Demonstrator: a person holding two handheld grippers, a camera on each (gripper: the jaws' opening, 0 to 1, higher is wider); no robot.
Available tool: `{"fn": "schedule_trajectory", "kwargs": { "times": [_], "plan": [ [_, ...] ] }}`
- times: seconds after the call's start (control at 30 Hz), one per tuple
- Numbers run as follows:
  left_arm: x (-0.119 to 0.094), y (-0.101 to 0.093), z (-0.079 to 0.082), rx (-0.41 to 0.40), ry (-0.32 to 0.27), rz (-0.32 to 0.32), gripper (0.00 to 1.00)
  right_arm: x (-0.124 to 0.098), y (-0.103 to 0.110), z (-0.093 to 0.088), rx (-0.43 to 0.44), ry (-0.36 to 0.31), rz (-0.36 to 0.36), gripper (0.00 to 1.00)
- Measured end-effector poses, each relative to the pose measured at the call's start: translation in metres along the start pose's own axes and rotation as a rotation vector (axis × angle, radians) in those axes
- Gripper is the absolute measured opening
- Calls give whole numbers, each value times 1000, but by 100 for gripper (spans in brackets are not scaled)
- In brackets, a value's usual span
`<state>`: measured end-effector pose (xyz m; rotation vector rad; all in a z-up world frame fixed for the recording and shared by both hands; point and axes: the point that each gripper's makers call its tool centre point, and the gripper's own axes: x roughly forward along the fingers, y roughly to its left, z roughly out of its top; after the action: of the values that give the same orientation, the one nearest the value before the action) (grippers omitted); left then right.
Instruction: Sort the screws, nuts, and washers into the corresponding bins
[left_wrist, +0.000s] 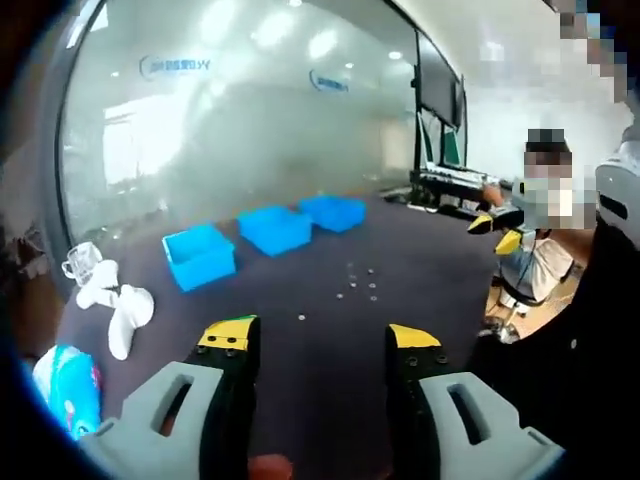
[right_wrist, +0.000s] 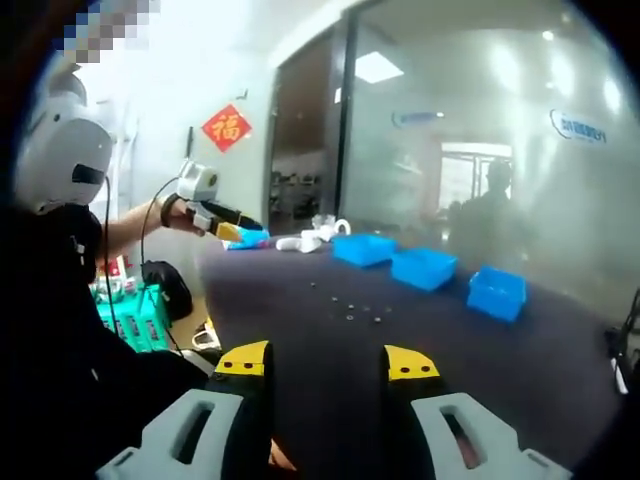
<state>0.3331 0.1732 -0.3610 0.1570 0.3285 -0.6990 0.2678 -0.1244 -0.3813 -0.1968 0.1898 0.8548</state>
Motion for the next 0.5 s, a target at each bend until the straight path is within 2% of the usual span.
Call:
{"fn": "schedule_trajectory", "kwargs": {
  "times": [0.17, 0.37, 0.5],
  "plan": [
    [21, 1, 1, 25, 65, -38, 49, -4, -2, -3, 5, 0, -9, 38],
    [49, 11, 5, 47, 112, -32, 49, -9, -6, -10, 14, 4, -22, 38],
    [67, 6, 3, 70, 163, -68, 49, -13, -8, -13, 24, 5, -29, 38]
  ]
}}
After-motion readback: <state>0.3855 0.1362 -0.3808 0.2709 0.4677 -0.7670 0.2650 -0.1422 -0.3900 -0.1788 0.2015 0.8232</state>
